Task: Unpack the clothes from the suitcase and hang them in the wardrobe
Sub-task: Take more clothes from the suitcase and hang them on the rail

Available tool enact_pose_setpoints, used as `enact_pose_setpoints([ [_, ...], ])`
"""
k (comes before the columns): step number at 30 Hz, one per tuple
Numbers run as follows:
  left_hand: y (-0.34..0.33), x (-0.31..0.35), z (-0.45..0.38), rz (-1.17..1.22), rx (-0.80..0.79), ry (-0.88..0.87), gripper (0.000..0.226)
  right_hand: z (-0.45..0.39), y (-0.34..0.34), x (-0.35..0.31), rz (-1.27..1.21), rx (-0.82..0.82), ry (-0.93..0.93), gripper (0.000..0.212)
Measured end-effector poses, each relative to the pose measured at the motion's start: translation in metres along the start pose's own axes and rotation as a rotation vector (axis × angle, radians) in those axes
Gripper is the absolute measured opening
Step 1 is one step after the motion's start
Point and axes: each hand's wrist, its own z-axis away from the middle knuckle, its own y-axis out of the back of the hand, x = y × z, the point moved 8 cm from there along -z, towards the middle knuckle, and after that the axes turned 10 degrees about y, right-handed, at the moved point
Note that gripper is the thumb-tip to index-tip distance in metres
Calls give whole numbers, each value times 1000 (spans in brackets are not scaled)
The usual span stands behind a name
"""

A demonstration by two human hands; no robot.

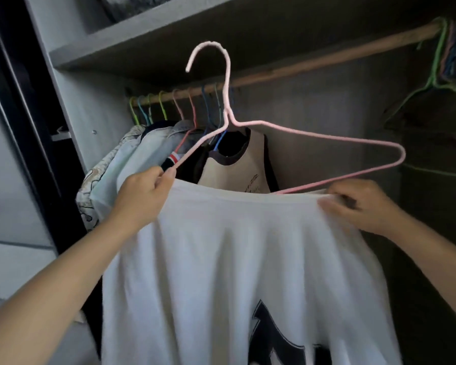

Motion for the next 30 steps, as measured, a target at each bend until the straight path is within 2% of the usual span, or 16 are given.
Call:
enact_pose_setpoints([
  [3, -4, -1, 9, 44, -7, -40, 39, 12, 36, 6, -279, 528, -251, 15],
  [4, -6, 0, 11, 45, -10, -56, 38, 17, 44, 6, -282, 665, -288, 18],
  [6, -10, 1, 16, 48, -8, -77, 36, 19, 49, 1, -235, 745, -369, 33],
  [7, -11, -2, 16, 48, -8, -68, 36, 15, 47, 1, -220, 710, -439, 43],
  [8, -13, -4, 16, 43, -17, -56, 37, 9, 41, 3, -156, 603, -505, 48],
  [10, -20, -11, 16, -9, -63, -39, 44, -7, 24, 8, 141, 287, -548, 42],
  [12, -27, -9, 16, -90, -113, -81, 46, -19, 8, 9, 406, 59, -507, 43],
  [15, -33, 4, 12, -249, -82, -226, 71, -24, -9, 4, 551, -91, -444, 47],
  [16, -35, 9, 10, -275, -64, -263, 72, -25, -9, 1, 584, -108, -425, 47],
  [18, -39, 24, 14, -345, -25, -373, 57, -28, -11, -8, 633, -154, -394, 47],
  [20, -41, 36, 15, -409, 48, -402, 45, -30, -17, -15, 668, -195, -364, 47],
  [23, -38, 43, 12, -411, 195, -430, 62, -25, -16, -18, 647, -165, -337, 46],
  [26, -30, 32, -2, -325, 196, -343, 66, -14, 2, -25, 471, 19, -268, 34],
  [30, -20, 16, -15, -160, 148, -153, 59, -5, 23, -18, 324, 120, -392, 39],
])
